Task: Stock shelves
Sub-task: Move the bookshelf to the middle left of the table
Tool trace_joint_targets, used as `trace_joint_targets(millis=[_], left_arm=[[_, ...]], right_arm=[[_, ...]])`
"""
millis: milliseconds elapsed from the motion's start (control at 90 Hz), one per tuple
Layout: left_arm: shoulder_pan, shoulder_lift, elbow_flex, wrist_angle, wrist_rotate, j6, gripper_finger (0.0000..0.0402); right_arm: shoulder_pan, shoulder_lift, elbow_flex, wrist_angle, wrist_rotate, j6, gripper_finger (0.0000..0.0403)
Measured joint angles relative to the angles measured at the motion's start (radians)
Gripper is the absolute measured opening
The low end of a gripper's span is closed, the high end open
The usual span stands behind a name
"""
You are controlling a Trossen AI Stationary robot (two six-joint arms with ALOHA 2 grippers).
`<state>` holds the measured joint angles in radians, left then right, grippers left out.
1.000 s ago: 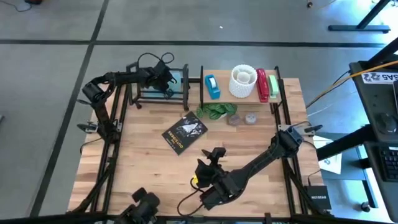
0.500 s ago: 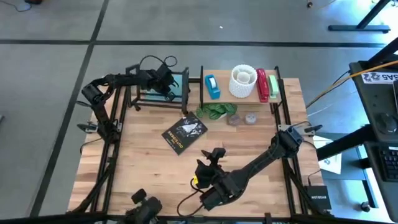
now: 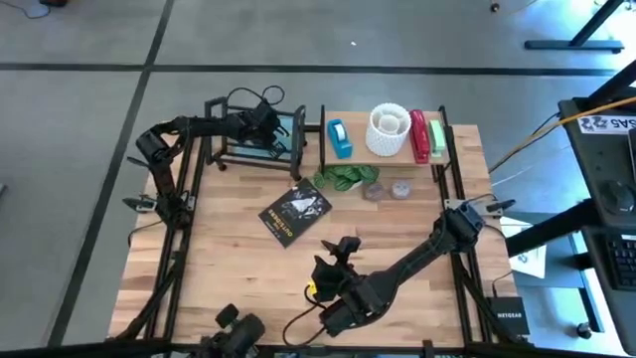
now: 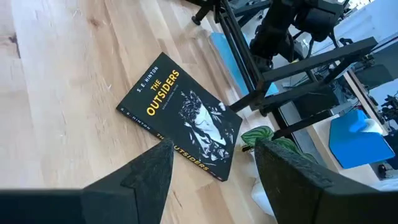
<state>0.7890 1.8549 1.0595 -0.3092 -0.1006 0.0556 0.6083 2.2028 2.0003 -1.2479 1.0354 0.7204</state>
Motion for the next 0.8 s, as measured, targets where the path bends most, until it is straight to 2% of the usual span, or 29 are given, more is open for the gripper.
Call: trace_joint_targets(millis=[89, 322, 422, 489, 656, 800], left_arm=[[0.006, 0.000, 0.001, -0.029, 0.045, -0.022, 0.0000], [0.011, -0.020, 0.002, -0.104, 0.243, -0.075, 0.0000], [-0.005, -0.056, -0.005, -0.148, 0.268, -0.081, 0.0000], [-0.019, -0.091, -0.008, -0.171, 0.262, -0.093, 0.0000], [-0.045, -0.166, -0.013, -0.190, 0.159, -0.093, 0.0000], [-0.063, -0.175, -0.011, -0.191, 0.096, -0.089, 0.0000]], right_arm=[[0.000, 0.000, 0.000, 0.000, 0.000, 0.000, 0.0209], [0.000, 0.000, 0.000, 0.000, 0.003, -0.001, 0.0209], [0.000, 0.000, 0.000, -0.001, 0.002, -0.003, 0.0209], [0.000, 0.000, 0.000, -0.002, 0.003, -0.003, 0.0209], [0.000, 0.000, 0.000, -0.002, 0.003, -0.004, 0.0209], [0.000, 0.000, 0.000, -0.002, 0.013, -0.006, 0.0209]])
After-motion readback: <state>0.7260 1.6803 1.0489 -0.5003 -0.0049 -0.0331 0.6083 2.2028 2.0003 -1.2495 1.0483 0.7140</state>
